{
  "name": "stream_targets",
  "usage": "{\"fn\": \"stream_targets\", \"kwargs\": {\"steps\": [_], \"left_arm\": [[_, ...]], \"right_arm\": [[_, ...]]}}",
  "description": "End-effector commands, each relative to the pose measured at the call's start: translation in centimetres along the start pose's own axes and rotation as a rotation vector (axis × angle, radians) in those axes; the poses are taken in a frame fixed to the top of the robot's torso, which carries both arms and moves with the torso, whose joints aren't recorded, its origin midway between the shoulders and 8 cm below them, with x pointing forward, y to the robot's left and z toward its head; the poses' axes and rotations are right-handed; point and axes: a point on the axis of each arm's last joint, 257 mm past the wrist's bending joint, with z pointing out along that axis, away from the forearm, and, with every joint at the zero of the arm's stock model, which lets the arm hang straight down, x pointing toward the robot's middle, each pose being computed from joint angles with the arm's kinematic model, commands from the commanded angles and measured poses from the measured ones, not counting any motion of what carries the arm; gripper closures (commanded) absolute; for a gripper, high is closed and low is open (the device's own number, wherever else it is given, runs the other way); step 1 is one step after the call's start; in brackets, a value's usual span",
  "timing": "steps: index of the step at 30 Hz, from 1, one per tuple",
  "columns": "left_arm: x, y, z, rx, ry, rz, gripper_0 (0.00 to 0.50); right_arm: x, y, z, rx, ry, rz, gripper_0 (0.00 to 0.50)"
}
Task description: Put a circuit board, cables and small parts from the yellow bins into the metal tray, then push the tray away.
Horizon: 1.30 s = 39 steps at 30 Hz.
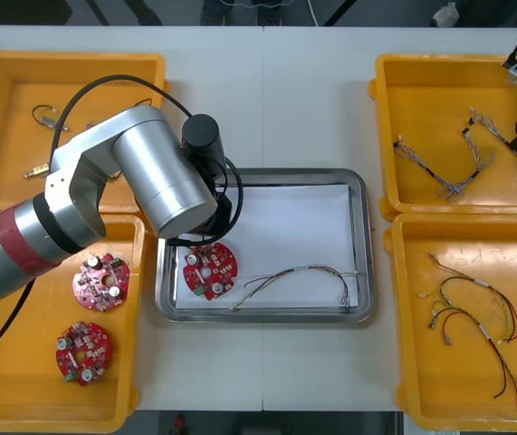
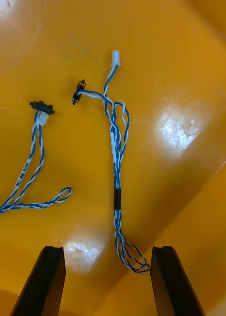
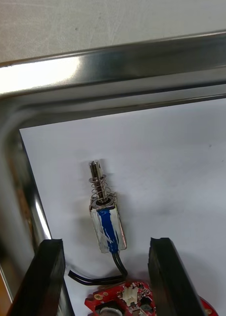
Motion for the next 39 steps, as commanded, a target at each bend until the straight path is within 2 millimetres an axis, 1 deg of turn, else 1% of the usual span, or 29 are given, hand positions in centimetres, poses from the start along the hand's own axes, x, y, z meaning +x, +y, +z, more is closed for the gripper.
{"fn": "stream_targets", "kwargs": {"steps": [1, 4, 9, 11, 12, 15, 20, 21, 22, 24, 25, 29, 30, 32, 33, 34, 35, 36, 37, 38, 39], "left_arm": [[-1.9, -2.0, -1.2, 0.03, -0.051, -0.046, 0.0], [-2.1, -2.1, -1.4, 0.036, -0.056, -0.056, 0.0], [-2.9, -2.2, -2.8, 0.052, -0.069, -0.11, 0.0], [-3.3, -2.1, -4.0, 0.055, -0.074, -0.122, 0.0], [-3.3, -2.1, -4.3, 0.058, -0.073, -0.125, 0.0], [-3.6, -2.0, -5.9, 0.074, -0.061, -0.14, 0.0], [-4.5, -0.8, -8.8, 0.075, -0.055, -0.141, 0.0], [-4.9, -0.3, -9.4, 0.074, -0.058, -0.135, 0.0], [-4.9, -0.3, -9.4, 0.074, -0.058, -0.135, 0.0], [-5.4, 1.2, -10.5, 0.065, -0.042, -0.101, 0.0], [-5.5, 1.4, -10.8, 0.066, -0.041, -0.095, 0.0], [-6.4, 4.1, -12.2, 0.067, -0.031, -0.057, 0.0], [-6.6, 4.9, -12.4, 0.065, -0.027, -0.045, 0.0], [-6.9, 5.7, -12.7, 0.066, -0.023, -0.035, 0.0], [-7.2, 7.0, -12.9, 0.064, -0.015, -0.016, 0.0], [-7.2, 7.0, -12.9, 0.064, -0.015, -0.016, 0.0], [-7.4, 8.3, -13.1, 0.059, -0.007, 0.006, 0.0], [-7.6, 9.2, -13.3, 0.056, -0.004, 0.024, 0.0], [-7.6, 9.2, -13.3, 0.056, -0.004, 0.024, 0.0], [-7.8, 10.7, -13.4, 0.048, 0.007, 0.054, 0.0], [-8.0, 11.2, -13.5, 0.049, 0.007, 0.065, 0.0]], "right_arm": [[-3.0, -0.1, -0.3, 0.017, -0.061, -0.047, 0.0], [-2.8, 0.2, 0.7, 0.014, -0.064, -0.038, 0.0], [-2.4, 0.6, 2.4, 0.015, -0.079, -0.021, 0.0], [-2.6, 0.6, 2.7, 0.021, -0.087, -0.026, 0.0], [-2.7, 0.6, 2.7, 0.023, -0.089, -0.027, 0.0], [-2.4, 0.7, 2.9, 0.024, -0.083, -0.032, 0.0], [-1.9, 0.6, 3.7, 0.039, -0.087, -0.032, 0.0], [-1.7, 0.6, 3.9, 0.041, -0.086, -0.033, 0.0], [-1.7, 0.6, 3.9, 0.041, -0.086, -0.033, 0.0], [-1.4, 0.5, 4.2, 0.051, -0.089, -0.032, 0.0], [-1.3, 0.5, 4.3, 0.049, -0.086, -0.031, 0.0], [-1.1, 0.5, 4.5, 0.05, -0.086, -0.03, 0.0], [-0.8, 0.6, 4.6, 0.049, -0.083, -0.026, 0.0], [-0.6, 0.6, 4.8, 0.049, -0.083, -0.023, 0.0], [-0.4, 0.7, 5.0, 0.049, -0.085, -0.018, 0.0], [-0.4, 0.7, 5.0, 0.049, -0.085, -0.018, 0.0], [0.0, 0.8, 5.3, 0.046, -0.081, -0.014, 0.0], [0.2, 1.0, 5.5, 0.043, -0.078, -0.011, 0.0], [0.2, 1.0, 5.5, 0.043, -0.078, -0.011, 0.0], [0.6, 1.1, 5.7, 0.04, -0.073, -0.008, 0.0], [0.8, 1.2, 5.8, 0.038, -0.07, -0.003, 0.0]]}}
